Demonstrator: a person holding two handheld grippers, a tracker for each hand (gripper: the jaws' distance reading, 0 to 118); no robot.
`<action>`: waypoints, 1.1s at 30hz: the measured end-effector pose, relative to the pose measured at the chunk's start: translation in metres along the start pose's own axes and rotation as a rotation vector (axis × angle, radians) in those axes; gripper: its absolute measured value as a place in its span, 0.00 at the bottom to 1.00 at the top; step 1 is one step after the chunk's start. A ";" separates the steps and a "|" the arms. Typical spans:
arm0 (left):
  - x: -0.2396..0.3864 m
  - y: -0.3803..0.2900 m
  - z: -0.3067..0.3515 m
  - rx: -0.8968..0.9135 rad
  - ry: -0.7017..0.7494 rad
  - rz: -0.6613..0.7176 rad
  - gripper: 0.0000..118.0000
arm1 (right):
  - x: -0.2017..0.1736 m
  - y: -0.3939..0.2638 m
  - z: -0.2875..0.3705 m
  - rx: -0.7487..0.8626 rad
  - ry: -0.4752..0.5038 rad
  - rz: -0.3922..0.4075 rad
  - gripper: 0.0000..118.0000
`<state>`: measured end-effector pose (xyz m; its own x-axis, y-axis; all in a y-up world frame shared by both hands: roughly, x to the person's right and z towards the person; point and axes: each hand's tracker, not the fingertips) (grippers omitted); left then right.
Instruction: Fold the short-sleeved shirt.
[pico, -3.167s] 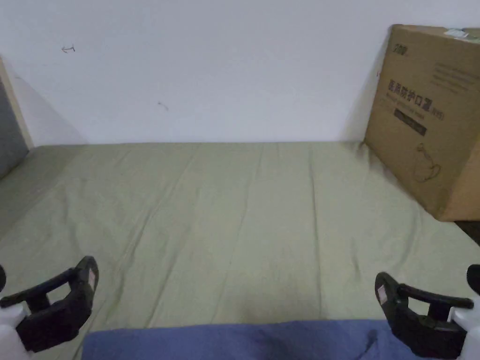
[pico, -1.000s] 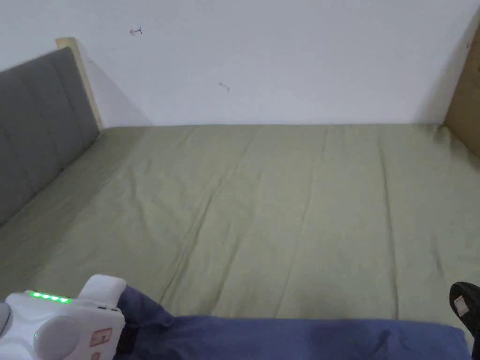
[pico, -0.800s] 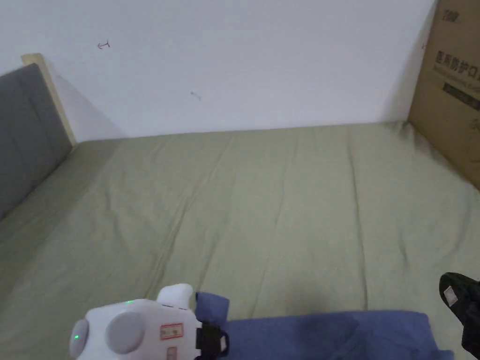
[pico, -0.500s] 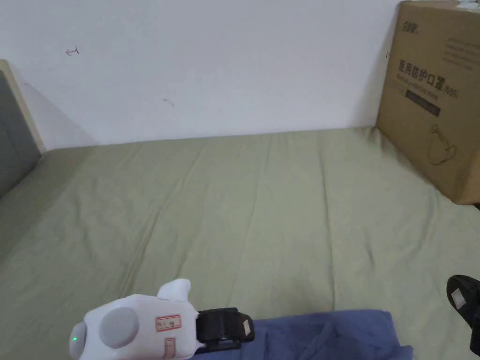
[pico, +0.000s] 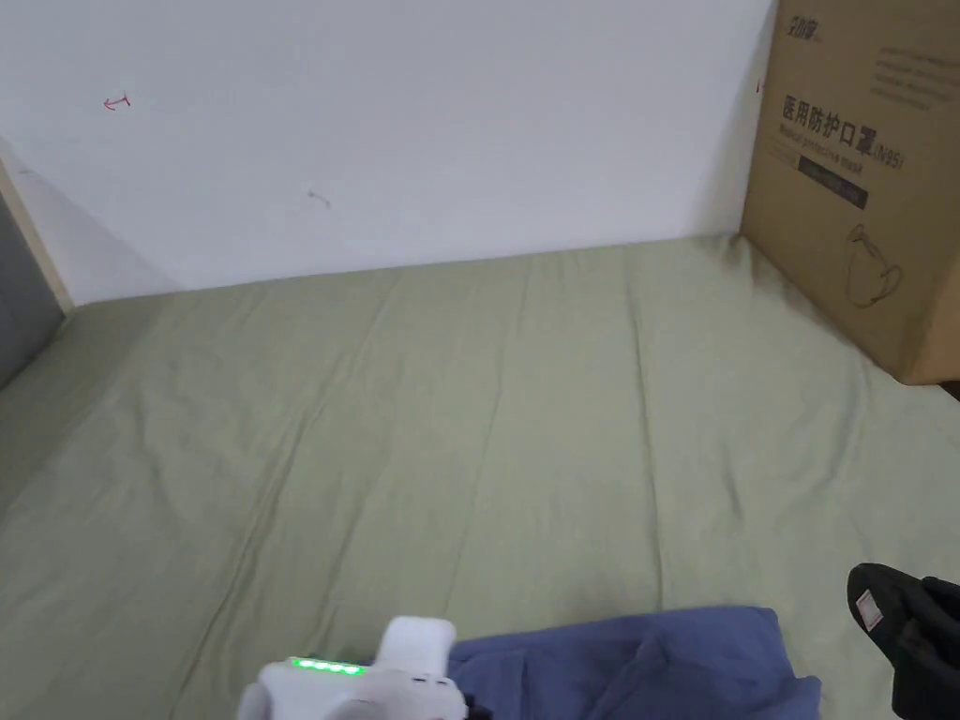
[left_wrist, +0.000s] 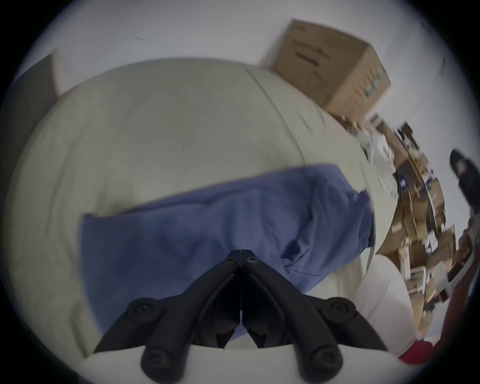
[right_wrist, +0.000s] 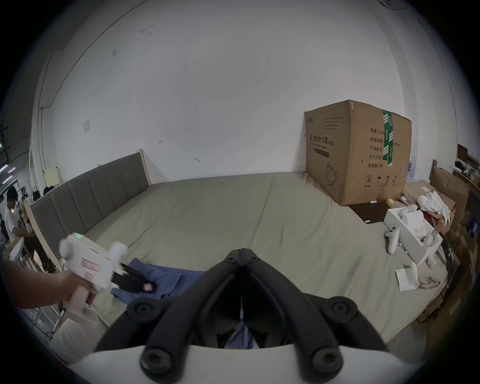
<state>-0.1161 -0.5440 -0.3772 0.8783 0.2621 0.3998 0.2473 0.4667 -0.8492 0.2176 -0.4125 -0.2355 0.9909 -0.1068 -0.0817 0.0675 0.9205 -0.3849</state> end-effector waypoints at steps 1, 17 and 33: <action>0.009 0.005 -0.019 -0.066 0.011 -0.005 0.00 | 0.000 0.000 0.001 -0.004 0.001 0.000 0.00; -0.116 -0.012 0.066 0.265 -0.442 0.466 0.01 | -0.021 0.012 0.002 0.058 0.037 0.028 0.00; -0.215 -0.056 -0.029 0.145 -0.881 0.681 1.00 | -0.064 0.008 -0.042 -0.093 0.061 0.077 0.00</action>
<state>-0.3070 -0.6507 -0.4257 0.2023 0.9791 0.0210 -0.2749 0.0774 -0.9584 0.1493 -0.4146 -0.2719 0.9837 -0.0622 -0.1689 -0.0226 0.8884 -0.4585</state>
